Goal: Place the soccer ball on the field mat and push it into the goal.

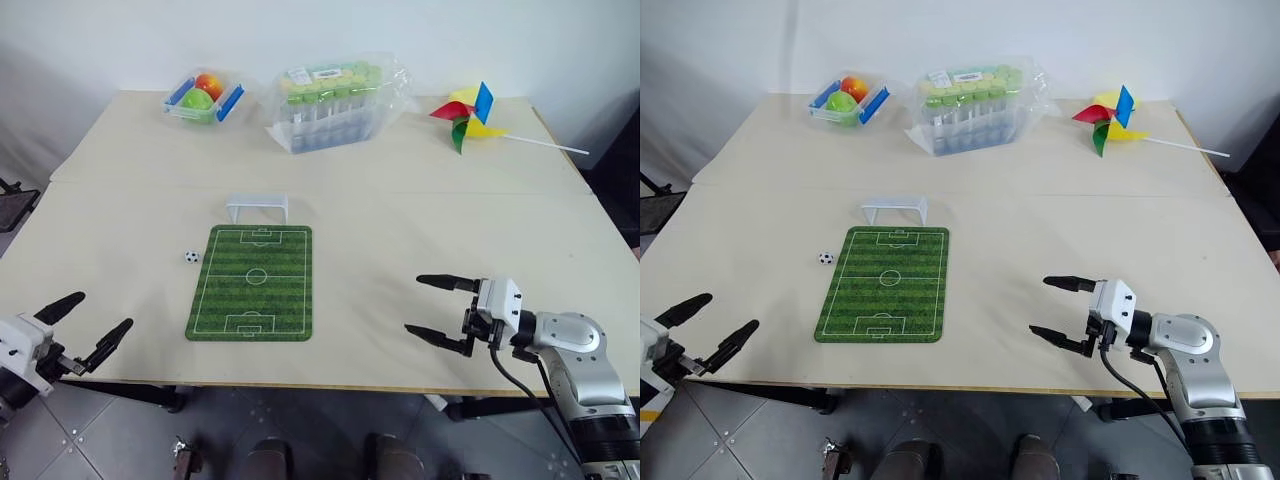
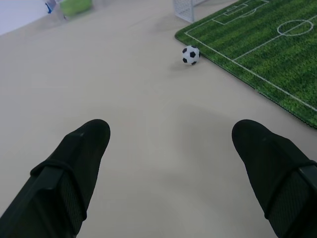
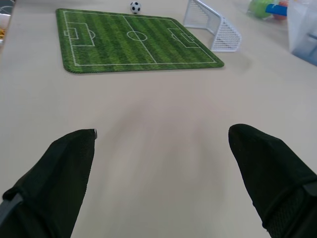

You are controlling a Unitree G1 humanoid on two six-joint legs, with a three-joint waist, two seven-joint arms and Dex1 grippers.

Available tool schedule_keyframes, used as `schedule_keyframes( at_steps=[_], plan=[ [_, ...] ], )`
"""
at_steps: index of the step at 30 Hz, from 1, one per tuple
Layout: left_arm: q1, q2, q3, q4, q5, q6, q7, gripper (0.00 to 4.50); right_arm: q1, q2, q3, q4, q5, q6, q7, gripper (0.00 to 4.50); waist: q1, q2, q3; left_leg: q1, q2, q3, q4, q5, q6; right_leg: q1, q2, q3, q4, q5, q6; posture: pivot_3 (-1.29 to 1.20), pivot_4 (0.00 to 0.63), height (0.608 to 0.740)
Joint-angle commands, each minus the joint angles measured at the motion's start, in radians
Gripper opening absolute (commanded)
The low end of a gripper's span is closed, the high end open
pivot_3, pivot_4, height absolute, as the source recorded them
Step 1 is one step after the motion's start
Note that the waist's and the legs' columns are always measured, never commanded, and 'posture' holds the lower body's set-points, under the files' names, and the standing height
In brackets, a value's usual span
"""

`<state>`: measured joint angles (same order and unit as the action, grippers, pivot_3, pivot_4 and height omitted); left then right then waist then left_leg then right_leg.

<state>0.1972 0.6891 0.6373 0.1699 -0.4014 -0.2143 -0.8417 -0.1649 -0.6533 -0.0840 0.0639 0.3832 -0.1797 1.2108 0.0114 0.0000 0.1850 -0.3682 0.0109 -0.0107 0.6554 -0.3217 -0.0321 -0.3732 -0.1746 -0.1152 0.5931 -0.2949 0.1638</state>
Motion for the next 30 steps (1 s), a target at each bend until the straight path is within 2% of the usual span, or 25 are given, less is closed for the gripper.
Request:
schedule_keyframes(
  at_steps=[1,4,6,8,12,17,23,27,30],
  plan=[
    [0.007,0.015,0.017,-0.041,-0.019,0.014,0.009,4.49,0.013,-0.009,-0.011,-0.018,0.029,-0.01,0.024,4.5,0.0,0.0,0.0,0.0,0.0,0.0,0.0,0.0,0.0,0.0,0.0,0.0,0.0,0.0,0.0,0.0,0.15,0.74],
    [0.036,-0.02,0.06,-0.053,-0.083,0.061,0.02,4.49,0.023,0.014,0.006,-0.069,0.069,0.032,0.035,4.5,0.0,0.0,0.0,0.0,0.0,0.0,0.0,0.0,0.0,0.0,0.0,0.0,0.0,0.0,0.0,0.0,0.15,0.74],
    [0.092,-0.058,0.122,-0.052,-0.197,0.14,-0.003,4.49,0.025,0.065,0.013,-0.141,0.128,0.072,-0.002,4.5,-0.014,0.0,0.0,0.0,0.001,0.0,0.0,-0.001,-0.001,0.0,0.001,0.001,0.0,0.0,0.0,0.0,0.15,0.74],
    [0.124,-0.086,0.164,-0.039,-0.246,0.185,0.013,4.49,0.024,0.111,0.004,-0.196,0.17,0.09,-0.034,4.5,-0.021,0.0,0.0,0.001,0.004,0.002,0.0,-0.002,-0.002,-0.001,0.003,0.002,0.0,0.0,-0.002,0.0,0.15,0.74],
    [0.165,-0.128,0.206,0.029,-0.237,0.162,0.04,4.49,0.006,0.178,-0.012,-0.25,0.204,0.095,-0.094,4.5,-0.014,-0.001,0.0,0.001,0.005,0.002,0.002,-0.002,-0.002,-0.002,0.005,0.002,0.001,0.001,-0.002,0.0,0.15,0.74],
    [0.154,-0.166,0.164,0.007,-0.204,0.12,0.056,4.49,-0.035,0.176,-0.011,-0.238,0.211,0.129,-0.105,4.5,0.0,-0.002,-0.001,-0.001,0.005,0.003,0.007,-0.004,0.0,-0.001,0.005,0.004,0.001,0.002,-0.003,0.0,0.15,0.74],
    [-0.024,-0.12,0.03,-0.121,-0.178,0.23,0.147,4.49,-0.052,0.165,-0.016,-0.217,0.187,0.135,-0.107,4.5,0.016,-0.003,-0.002,-0.001,0.005,0.003,0.009,-0.004,-0.001,-0.002,0.005,0.004,0.004,0.002,-0.004,0.0,0.15,0.74],
    [-0.323,-0.07,-0.14,-0.029,-0.1,0.332,0.206,4.49,-0.052,0.163,-0.009,-0.216,0.165,0.129,-0.113,4.5,0.014,-0.003,-0.002,0.0,0.005,0.004,0.009,-0.004,-0.001,-0.002,0.006,0.006,0.006,0.002,-0.004,0.0,0.15,0.74],
    [-0.469,-0.057,-0.219,0.098,-0.037,0.348,0.204,4.49,-0.052,0.168,0.003,-0.232,0.159,0.137,-0.128,4.5,0.008,-0.003,-0.002,0.0,0.005,0.005,0.01,-0.004,-0.001,-0.003,0.006,0.006,0.008,0.002,-0.004,0.0,0.15,0.74]
  ],
)
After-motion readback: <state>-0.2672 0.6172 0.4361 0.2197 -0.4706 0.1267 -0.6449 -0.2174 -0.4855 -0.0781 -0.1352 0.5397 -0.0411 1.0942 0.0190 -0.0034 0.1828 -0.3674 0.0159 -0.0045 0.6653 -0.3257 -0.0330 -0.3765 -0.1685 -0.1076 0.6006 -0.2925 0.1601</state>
